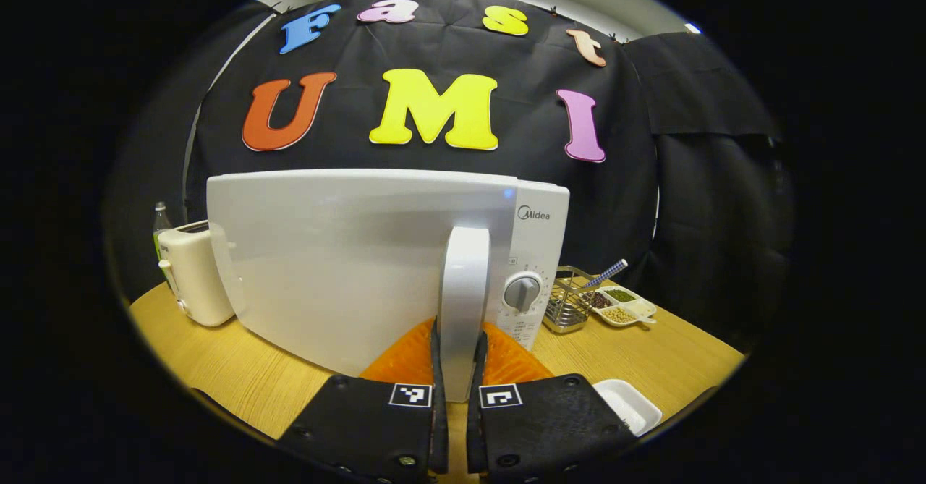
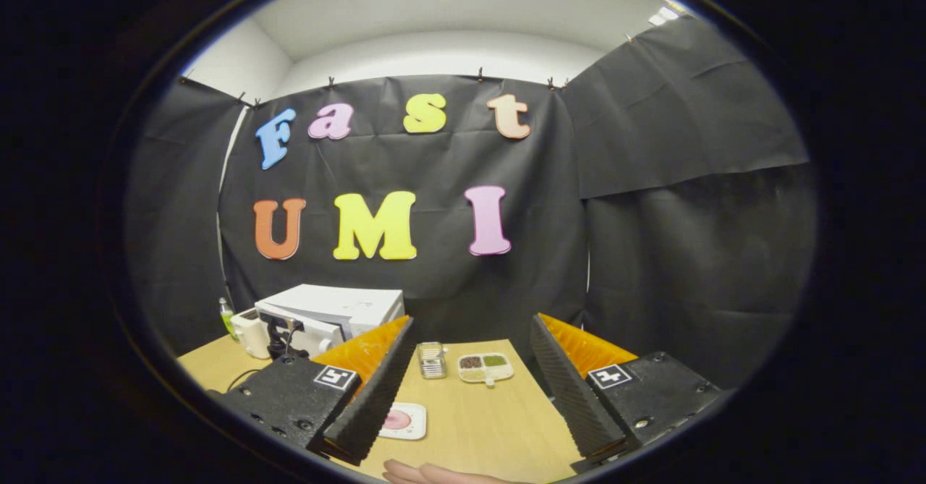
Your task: Open the microwave oven with the left hand, put the food in, and close the microwave oven.
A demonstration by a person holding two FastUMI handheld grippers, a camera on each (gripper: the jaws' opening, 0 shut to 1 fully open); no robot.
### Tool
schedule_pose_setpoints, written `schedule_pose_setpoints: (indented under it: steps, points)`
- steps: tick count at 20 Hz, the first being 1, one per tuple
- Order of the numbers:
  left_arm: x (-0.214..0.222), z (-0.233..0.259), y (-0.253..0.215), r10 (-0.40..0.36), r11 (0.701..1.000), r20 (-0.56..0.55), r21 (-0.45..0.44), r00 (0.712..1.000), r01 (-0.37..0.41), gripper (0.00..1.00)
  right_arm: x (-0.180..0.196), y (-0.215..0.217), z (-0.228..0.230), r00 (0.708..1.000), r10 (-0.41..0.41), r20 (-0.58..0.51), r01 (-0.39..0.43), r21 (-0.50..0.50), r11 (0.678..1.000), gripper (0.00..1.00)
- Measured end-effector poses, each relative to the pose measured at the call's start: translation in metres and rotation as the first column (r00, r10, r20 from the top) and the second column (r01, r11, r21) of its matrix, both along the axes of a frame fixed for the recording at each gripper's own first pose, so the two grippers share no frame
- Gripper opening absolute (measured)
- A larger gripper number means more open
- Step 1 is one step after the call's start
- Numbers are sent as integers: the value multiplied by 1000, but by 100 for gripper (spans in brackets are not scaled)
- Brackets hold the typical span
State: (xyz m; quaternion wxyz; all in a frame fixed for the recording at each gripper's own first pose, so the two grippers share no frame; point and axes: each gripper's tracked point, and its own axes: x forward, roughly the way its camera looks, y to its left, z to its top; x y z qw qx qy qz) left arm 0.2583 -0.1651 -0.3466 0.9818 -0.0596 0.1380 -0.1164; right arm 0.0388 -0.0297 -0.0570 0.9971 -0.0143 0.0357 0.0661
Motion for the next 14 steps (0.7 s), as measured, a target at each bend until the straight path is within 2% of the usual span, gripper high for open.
schedule_pose_setpoints:
  steps: [1,2,3,4,5,6,8,12,13,14]
  points:
    - [-7,1,3,-7,1000,0,0,1000,7,10,-3,5,-1,1000,6,0,-6,-6,1000,92]
    - [-12,2,5,-15,1000,7,5,1000,15,10,-6,8,-1,1000,8,4,-8,-13,1000,100]
    - [-21,4,10,-24,1000,21,17,1000,23,10,-10,11,-2,1000,10,7,-10,-19,1000,100]
    - [-27,4,15,-27,999,35,27,999,26,12,-13,15,-2,1000,13,8,-13,-24,1000,92]
    - [-35,4,21,-30,999,41,33,999,28,12,-17,19,-5,1000,21,9,-21,-26,999,100]
    - [-44,4,27,-31,999,36,32,999,30,12,-20,24,-5,1000,29,9,-29,-25,999,93]
    - [-61,4,40,-35,999,25,22,999,34,12,-24,29,-8,999,40,6,-39,-28,999,92]
    - [-94,7,72,-27,999,38,32,999,26,12,-32,46,-18,998,62,-11,-62,-44,997,92]
    - [-101,7,81,-23,999,45,37,999,21,12,-34,51,-19,998,67,-12,-67,-50,996,100]
    - [-109,7,89,-20,999,48,37,999,18,12,-36,57,-21,997,72,-15,-72,-57,996,100]
